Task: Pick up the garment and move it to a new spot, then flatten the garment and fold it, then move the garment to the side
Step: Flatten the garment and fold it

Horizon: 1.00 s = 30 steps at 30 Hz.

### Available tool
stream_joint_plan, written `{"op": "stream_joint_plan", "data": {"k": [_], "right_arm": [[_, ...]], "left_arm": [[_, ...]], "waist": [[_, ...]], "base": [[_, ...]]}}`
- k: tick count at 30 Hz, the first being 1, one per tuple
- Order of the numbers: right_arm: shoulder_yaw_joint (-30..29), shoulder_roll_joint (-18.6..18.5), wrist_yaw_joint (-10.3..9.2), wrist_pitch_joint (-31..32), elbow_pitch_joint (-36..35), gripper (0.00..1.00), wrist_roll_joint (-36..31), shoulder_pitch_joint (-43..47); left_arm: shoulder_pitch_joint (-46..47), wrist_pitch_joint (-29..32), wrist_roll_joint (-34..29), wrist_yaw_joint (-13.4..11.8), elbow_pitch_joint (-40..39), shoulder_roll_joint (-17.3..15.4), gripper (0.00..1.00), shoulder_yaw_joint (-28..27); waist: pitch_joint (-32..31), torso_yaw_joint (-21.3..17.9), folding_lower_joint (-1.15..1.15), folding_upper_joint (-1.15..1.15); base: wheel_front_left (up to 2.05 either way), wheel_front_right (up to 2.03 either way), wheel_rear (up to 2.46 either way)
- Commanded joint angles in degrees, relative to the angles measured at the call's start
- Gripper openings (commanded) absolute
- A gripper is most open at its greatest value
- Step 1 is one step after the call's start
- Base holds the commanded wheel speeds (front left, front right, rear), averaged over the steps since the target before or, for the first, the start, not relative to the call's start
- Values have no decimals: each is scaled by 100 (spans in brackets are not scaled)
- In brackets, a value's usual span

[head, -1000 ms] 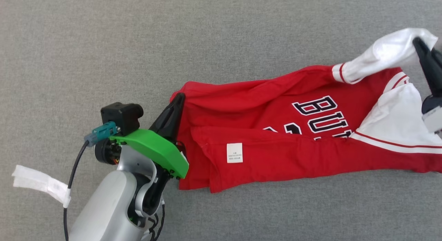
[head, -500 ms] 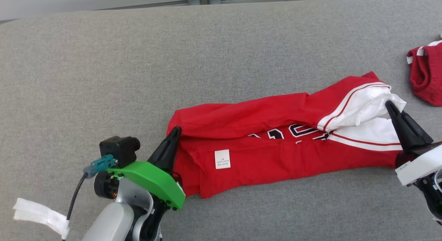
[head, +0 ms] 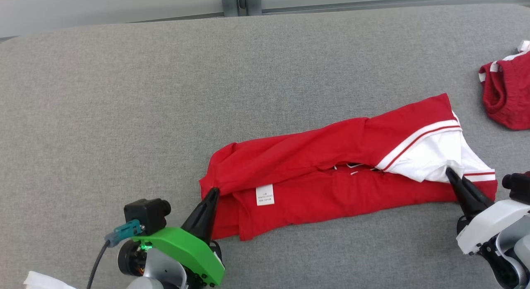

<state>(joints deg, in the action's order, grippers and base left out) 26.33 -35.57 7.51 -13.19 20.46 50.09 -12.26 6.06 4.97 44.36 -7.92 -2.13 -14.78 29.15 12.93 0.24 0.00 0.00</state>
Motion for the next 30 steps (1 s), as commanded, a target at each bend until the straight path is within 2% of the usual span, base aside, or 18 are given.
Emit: {"op": "stream_joint_plan", "data": {"k": [1,4,5,6,7,8,9,11,14,17,22,25,30], "right_arm": [[78,58,-5,46,120,0,-23,-108],[228,82,-5,90,455,0,-90,-195],[260,89,-6,83,532,0,-105,-220],[277,78,-5,83,623,0,-124,-250],[296,46,-6,90,705,10,-187,-271],[313,2,-6,105,800,70,-271,-306],[302,-37,-7,148,886,100,-327,-330],[172,-67,-7,211,976,100,-336,-405],[-163,-106,-6,364,818,100,-190,-553],[-426,-202,-6,578,622,100,-327,-732],[-498,139,-5,1156,805,100,-968,-1168],[-377,374,-7,1472,1097,100,-1244,-1408],[-336,534,-8,1550,1788,100,-1629,-1677]], "left_arm": [[-89,-5,44,-5,12,11,0,4],[-96,-24,7,40,271,47,0,94],[-69,-64,-74,22,371,10,5,106],[-78,-97,-27,18,471,60,31,115],[-98,-138,10,23,556,109,45,113],[-112,-204,-4,38,646,132,97,115],[-121,-253,-57,36,719,134,100,125],[-156,-446,-223,-62,856,102,100,111],[-245,-981,-524,-295,967,102,100,13],[-298,-1527,-811,-444,1003,148,100,-44],[-301,-1976,-1285,-607,1058,318,100,-122],[-329,-2022,-1571,-585,1027,477,100,-292],[-503,-2013,-1796,-229,1010,842,100,-675]], "waist": [[-10,11,0,0],[-23,40,0,0],[-29,37,0,0],[-36,34,0,0],[-41,33,0,0],[-46,28,0,0],[-49,25,0,0],[-54,17,0,0],[-33,-8,0,0],[46,11,0,0],[179,99,0,0],[236,134,0,0],[266,217,0,0]], "base": [[0,0,0],[0,0,0],[0,0,0],[0,0,0],[0,0,0],[0,0,0],[0,0,0],[0,0,0],[0,0,0],[0,0,0],[0,0,0],[0,0,0],[0,0,0]]}}
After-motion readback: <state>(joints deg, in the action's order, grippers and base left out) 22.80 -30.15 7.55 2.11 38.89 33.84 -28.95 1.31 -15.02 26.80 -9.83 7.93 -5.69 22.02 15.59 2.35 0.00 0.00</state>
